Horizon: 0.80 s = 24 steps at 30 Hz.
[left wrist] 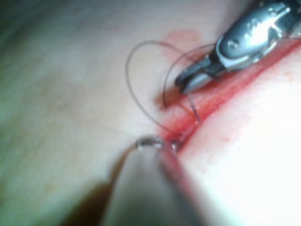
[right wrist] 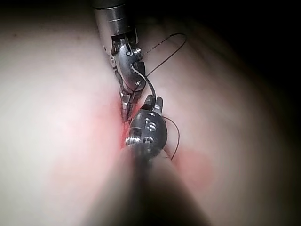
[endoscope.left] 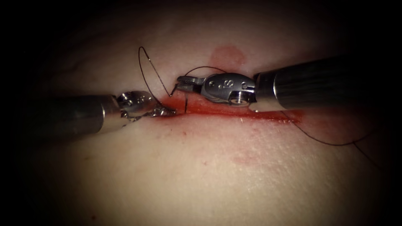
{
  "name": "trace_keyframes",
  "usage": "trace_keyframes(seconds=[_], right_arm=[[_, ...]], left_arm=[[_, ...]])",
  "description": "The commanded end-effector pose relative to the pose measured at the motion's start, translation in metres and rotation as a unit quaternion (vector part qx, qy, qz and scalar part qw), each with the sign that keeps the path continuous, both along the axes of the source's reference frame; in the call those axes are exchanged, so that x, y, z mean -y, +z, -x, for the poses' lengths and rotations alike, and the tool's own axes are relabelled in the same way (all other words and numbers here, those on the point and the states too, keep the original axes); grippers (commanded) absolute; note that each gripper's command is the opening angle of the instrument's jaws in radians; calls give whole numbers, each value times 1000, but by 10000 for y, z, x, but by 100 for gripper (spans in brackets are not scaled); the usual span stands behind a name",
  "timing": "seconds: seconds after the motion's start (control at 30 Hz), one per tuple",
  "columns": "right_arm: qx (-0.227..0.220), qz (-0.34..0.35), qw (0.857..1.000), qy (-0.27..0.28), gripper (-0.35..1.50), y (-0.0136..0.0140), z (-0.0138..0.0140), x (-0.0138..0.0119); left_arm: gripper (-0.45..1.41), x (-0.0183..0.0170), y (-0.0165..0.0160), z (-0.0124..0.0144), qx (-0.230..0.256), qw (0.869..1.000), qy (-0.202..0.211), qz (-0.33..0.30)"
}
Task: Wound Closure
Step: Use the left gripper to open the tissue.
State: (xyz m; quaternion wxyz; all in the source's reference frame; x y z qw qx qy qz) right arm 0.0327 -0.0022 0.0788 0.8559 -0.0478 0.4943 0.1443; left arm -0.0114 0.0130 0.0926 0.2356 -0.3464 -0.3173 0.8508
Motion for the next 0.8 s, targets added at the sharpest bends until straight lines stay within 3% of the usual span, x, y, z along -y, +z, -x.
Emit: trace_keyframes(seconds=[0.03, 0.27, 0.8], right_arm=[[0, 5, 1000, 0, -35, 10, -6, 7], [-4, 17, 1000, 11, -35, 20, -5, 4], [-6, 17, 1000, 15, -35, 11, -7, 1]], left_arm=[[-32, 4, 4, 4, 1, 1000, 1, -1], [-28, 14, -6, 1, 2, 1000, 3, -5], [-23, 8, -9, -11, -5, 1000, -16, 8]])
